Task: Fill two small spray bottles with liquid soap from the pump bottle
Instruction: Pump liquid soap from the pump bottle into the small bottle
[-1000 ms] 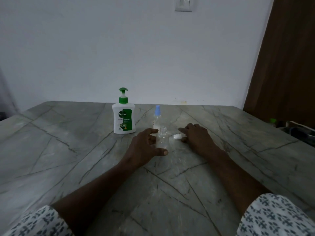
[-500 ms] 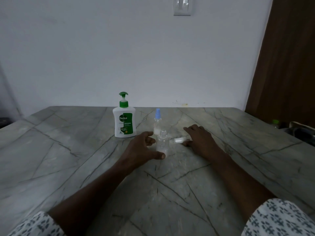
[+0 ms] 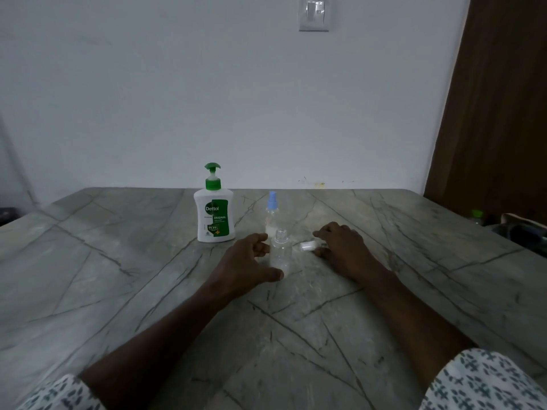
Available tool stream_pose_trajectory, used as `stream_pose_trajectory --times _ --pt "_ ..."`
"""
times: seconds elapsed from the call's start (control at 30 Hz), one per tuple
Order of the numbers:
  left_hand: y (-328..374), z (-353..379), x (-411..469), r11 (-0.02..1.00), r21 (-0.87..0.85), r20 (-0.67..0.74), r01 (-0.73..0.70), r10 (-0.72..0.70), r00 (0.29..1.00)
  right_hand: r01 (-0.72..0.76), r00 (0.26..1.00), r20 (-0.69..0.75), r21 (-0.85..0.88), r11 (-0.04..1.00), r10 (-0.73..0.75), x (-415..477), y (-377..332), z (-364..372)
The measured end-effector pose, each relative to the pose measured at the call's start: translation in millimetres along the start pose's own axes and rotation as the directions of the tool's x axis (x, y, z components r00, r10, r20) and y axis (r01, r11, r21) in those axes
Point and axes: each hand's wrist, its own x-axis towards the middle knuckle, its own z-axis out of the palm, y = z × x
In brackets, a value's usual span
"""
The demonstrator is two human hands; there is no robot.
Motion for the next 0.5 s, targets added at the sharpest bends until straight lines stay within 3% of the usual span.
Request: stream_pose_trajectory --times 0.5 --pt "1.5 12.1 6.5 0.998 -0.036 -0.053 -0.055 0.053 0.997 -0.052 0.996 -0.07 -0.029 0.998 0.049 4.6 -4.2 7.0"
